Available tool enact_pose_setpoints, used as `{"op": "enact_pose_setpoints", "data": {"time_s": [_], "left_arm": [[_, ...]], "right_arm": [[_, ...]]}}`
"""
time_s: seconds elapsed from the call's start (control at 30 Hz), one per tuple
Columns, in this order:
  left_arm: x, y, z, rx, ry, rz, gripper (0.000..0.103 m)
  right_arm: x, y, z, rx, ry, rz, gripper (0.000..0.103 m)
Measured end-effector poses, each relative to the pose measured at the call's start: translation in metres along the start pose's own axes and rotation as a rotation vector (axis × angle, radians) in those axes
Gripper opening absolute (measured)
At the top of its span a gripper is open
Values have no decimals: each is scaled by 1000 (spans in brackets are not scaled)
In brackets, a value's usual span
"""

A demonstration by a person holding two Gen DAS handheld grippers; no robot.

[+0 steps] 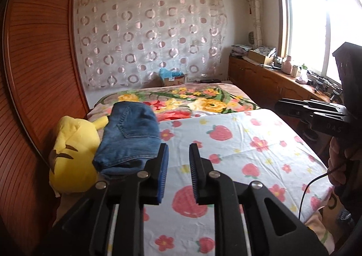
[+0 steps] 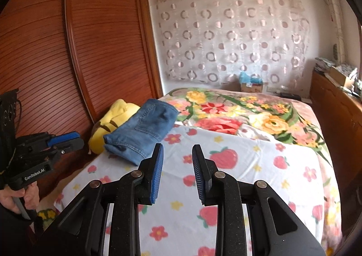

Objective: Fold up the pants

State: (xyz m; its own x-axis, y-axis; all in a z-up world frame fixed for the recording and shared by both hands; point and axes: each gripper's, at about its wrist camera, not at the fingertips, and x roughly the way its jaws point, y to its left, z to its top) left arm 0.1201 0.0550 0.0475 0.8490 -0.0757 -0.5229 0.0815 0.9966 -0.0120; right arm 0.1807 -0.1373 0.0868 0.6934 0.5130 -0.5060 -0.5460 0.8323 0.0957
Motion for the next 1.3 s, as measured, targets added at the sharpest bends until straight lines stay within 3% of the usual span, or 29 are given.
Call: {"op": "enact_pose_setpoints", "data": {"time_s": [0.13, 0.27, 0.33, 0.37, 0.57, 1.3], "left_arm": [[-7, -20, -1, 16, -5, -25, 32], [-18, -38, -3, 22, -25, -43, 43], [-24, -45, -2, 19, -36, -52, 59], [-28, -47, -1, 15, -47, -55, 60], [-48, -61, 6, 6, -91, -22, 60], [-57, -62, 4, -57, -104, 17, 60]], "right_arm": [[-24, -6, -9, 4, -15, -32, 28], [-52, -12, -19, 21, -42, -56, 41], [-67, -15, -23, 33, -55, -81, 47], [-72, -16, -24, 40, -64, -94, 50], [-113, -23, -34, 61, -122, -178, 64], [-136, -30, -36, 58, -152, -233, 66]]}}
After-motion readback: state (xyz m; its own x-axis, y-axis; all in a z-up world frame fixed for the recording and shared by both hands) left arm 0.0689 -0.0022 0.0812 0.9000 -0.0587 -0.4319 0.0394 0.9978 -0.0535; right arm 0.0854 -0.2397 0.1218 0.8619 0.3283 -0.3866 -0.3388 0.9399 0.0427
